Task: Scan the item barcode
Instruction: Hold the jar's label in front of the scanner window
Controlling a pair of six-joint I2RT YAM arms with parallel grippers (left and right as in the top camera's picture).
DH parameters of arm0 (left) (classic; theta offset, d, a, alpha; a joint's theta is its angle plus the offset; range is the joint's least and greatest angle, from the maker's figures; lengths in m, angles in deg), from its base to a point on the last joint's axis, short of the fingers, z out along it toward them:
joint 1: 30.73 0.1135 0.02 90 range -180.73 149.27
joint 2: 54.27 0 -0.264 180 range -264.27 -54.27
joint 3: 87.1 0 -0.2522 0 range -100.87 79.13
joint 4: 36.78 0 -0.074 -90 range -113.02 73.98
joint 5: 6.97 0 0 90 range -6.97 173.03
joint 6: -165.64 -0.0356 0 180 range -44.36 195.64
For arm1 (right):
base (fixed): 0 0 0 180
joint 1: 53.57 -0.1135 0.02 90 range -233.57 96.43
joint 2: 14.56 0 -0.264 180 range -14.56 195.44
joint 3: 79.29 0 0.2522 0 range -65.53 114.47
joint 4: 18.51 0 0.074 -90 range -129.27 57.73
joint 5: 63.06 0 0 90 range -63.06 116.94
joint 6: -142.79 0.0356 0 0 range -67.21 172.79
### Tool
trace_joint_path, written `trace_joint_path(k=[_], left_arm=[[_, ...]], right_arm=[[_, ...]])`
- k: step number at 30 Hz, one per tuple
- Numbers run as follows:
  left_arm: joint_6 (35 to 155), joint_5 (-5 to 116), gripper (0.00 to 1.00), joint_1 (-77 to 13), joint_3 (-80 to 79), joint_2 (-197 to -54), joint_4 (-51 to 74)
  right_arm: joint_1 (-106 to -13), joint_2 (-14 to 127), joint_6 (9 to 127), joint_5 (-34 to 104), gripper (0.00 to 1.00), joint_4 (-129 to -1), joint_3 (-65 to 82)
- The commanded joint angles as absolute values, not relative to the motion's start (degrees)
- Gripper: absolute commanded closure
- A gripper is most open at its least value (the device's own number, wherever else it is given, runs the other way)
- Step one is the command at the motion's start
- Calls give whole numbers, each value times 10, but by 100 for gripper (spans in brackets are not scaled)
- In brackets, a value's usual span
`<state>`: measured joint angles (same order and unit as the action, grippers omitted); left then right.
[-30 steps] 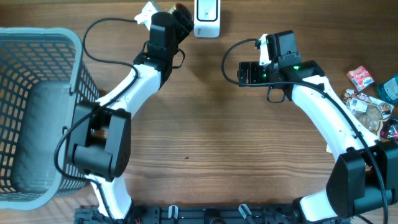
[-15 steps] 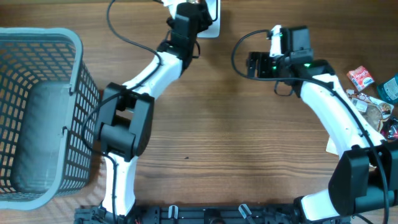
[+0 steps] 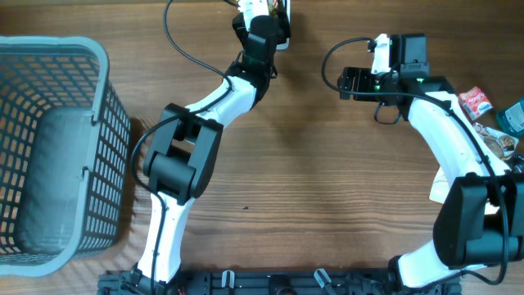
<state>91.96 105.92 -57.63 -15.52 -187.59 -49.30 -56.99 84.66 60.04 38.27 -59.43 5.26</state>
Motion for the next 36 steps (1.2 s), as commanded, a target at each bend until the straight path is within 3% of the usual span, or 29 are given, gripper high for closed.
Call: trace_joint_path(k=[1,26,36], left_arm=[[877,1078,22,-574,-170,-1893,-516],[813,1071,20,-562,-170,-1931,-606],[724,1038,21,-564,-170,-1932,-617]], right_arm=[[-569,854,583,406,0,-585,63],[-569,854,583,406,0,-583,63],[-569,854,583,406,0,-573,63]])
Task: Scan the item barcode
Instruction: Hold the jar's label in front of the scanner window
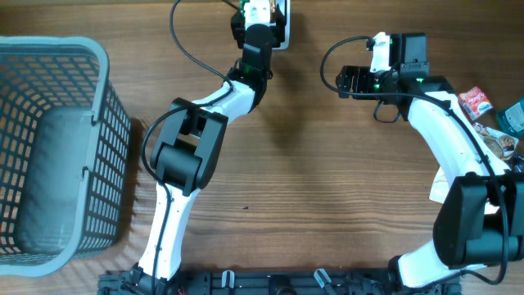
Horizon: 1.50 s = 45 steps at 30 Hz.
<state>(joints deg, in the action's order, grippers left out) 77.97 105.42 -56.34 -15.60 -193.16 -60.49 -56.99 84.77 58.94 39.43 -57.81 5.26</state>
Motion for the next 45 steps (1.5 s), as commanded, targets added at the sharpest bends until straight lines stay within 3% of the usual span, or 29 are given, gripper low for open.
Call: trace_joint_path(k=[1,29,45], left_arm=[[715,1034,21,-564,-170,-1931,-617],[681,1024,19,-583,-170,-1932,-588],[669,1233,19,-635,-170,-1880,-555]], right_arm=[[-569,854,583,406,0,-572,63],[-569,854,581,406,0,-575,63],[-569,854,605,405,0,-575,64]])
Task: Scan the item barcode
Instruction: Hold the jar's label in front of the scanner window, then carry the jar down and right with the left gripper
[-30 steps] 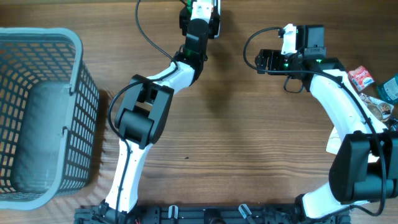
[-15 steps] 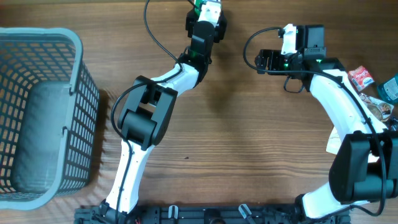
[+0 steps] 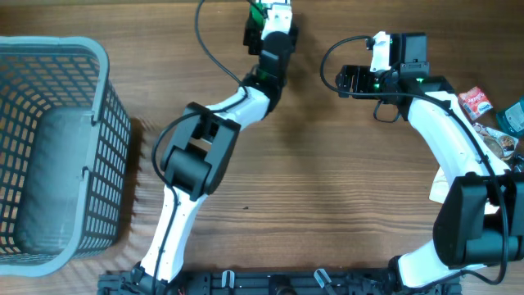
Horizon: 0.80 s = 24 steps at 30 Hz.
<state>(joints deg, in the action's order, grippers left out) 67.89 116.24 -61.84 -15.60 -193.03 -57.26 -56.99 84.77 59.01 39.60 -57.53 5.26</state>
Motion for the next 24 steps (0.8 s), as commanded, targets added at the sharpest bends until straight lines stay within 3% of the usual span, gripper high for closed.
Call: trace_joint_path(k=[1,11,24], left_arm=[[670,1234,19,-638,-170,-1874,-538],[755,1228,23,-672,-170,-1794,-348],[875,1188,22,-753,-170,-1742,-113]], right_arm=[[-569,854,605,406,0,-575,64],[-548,823,656,406,0,-585,67],[-403,632,704,421,0,-674,77]])
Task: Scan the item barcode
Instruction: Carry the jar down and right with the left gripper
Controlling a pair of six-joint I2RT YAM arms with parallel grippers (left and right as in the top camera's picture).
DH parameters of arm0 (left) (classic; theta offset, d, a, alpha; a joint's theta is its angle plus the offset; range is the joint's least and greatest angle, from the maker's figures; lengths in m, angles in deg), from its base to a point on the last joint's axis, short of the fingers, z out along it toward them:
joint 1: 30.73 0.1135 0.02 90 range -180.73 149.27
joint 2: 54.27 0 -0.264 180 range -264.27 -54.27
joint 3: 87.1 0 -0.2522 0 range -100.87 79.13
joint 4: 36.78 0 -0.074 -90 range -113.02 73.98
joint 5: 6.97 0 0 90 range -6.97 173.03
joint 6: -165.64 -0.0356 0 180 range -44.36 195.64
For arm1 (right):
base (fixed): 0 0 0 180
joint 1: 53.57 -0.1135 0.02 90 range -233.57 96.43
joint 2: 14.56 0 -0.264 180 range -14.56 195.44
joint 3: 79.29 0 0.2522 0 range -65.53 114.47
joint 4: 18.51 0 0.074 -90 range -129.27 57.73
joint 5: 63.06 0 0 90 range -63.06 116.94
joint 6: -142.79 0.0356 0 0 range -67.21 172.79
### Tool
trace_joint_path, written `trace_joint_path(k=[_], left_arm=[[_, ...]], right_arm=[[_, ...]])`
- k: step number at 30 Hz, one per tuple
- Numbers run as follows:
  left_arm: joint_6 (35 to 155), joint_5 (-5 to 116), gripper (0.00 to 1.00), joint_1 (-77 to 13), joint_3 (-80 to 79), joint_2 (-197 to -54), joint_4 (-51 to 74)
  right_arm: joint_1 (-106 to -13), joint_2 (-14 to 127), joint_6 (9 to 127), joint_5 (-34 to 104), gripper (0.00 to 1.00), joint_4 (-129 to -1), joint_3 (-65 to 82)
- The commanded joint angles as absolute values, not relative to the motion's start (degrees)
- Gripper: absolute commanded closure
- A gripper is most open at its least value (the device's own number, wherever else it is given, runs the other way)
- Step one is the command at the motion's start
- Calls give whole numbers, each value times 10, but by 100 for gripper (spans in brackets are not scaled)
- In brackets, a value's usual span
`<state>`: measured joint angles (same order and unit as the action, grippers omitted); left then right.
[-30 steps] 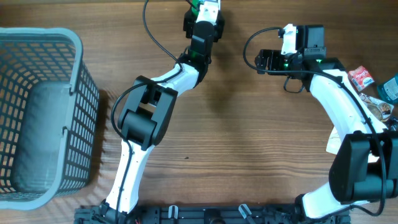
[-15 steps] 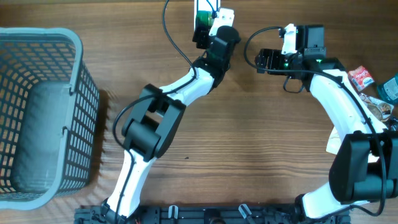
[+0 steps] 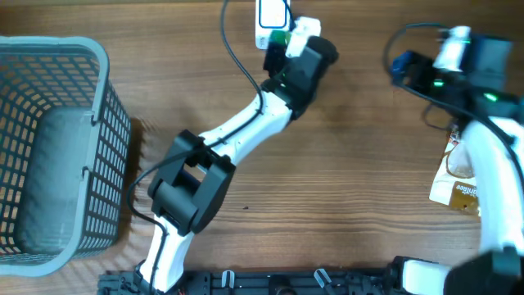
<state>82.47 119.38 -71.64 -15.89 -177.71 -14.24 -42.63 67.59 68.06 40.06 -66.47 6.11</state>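
A white device with a blue-edged face lies at the table's far edge, top centre. My left gripper reaches up to its lower end, a green light showing there; the wrist hides the fingers, so the grip is unclear. My right gripper hangs blurred at the upper right, over bare wood, its jaws unreadable. A tan snack packet lies at the right, beside the right arm. No barcode shows in the overhead view.
A large grey mesh basket fills the left side of the table. The left arm crosses the middle diagonally from the front edge. The right arm covers the far right of the table.
The right arm has swung right, its gripper now near the upper right instead of centre right, blurred. The left wrist has shifted right; the white device's blue-edged face shows.
The left gripper stayed at the far edge by the white device while its wrist turned step by step to the right. The right gripper held still at centre right through the earlier moments, then shifted right, uncovering a tan packet and hiding the red and teal packets.
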Motion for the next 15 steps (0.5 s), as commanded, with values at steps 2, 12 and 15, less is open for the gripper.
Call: trace_joint_path(k=[2,12,15], left_arm=[[904,1188,22,-767,-170,-1739,-83],[1096,1028,22,-789,-170,-1727,107],[1125,946,22,-789,-170,-1725,142]], right_arm=[[-393,619,726,421,0,-681,77],[-385,615,754,419,0,-761,76],[-385,615,771,420,0,-767,76]])
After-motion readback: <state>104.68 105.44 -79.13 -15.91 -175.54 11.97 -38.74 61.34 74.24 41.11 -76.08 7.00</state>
